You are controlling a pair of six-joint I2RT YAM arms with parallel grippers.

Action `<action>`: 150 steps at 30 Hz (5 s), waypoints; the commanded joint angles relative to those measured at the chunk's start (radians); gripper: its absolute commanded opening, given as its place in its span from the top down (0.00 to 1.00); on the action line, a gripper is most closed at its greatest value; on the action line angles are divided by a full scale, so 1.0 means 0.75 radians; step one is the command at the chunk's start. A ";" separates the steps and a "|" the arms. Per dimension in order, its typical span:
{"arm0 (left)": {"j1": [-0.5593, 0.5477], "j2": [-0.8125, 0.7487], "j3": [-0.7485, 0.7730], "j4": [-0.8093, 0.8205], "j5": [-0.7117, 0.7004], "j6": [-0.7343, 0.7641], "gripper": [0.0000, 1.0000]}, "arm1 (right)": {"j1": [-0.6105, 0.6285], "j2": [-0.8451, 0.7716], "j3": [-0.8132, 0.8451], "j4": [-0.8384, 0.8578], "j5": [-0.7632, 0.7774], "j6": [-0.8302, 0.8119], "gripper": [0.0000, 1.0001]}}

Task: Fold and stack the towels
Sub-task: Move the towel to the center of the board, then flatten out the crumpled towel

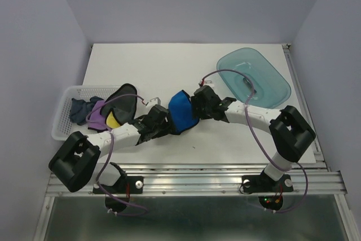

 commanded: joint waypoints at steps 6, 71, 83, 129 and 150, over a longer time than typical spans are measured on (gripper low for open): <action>-0.041 0.108 0.071 0.021 -0.059 -0.028 0.35 | 0.012 0.033 0.030 0.053 -0.023 0.063 0.34; -0.092 -0.662 0.314 -0.212 -0.364 0.027 1.00 | 0.014 -0.871 -0.120 0.039 -0.062 0.083 0.99; -0.084 -0.309 0.777 -0.134 -0.781 0.238 1.00 | -0.061 -0.604 0.266 0.045 0.139 -0.082 0.99; -0.405 -0.198 0.095 -0.304 -0.305 -0.292 0.01 | -0.256 -0.761 -0.453 -0.339 0.028 0.253 0.00; -0.354 0.098 0.048 -0.251 -0.227 -0.386 0.35 | -0.256 -0.675 -0.490 -0.257 0.077 0.255 0.00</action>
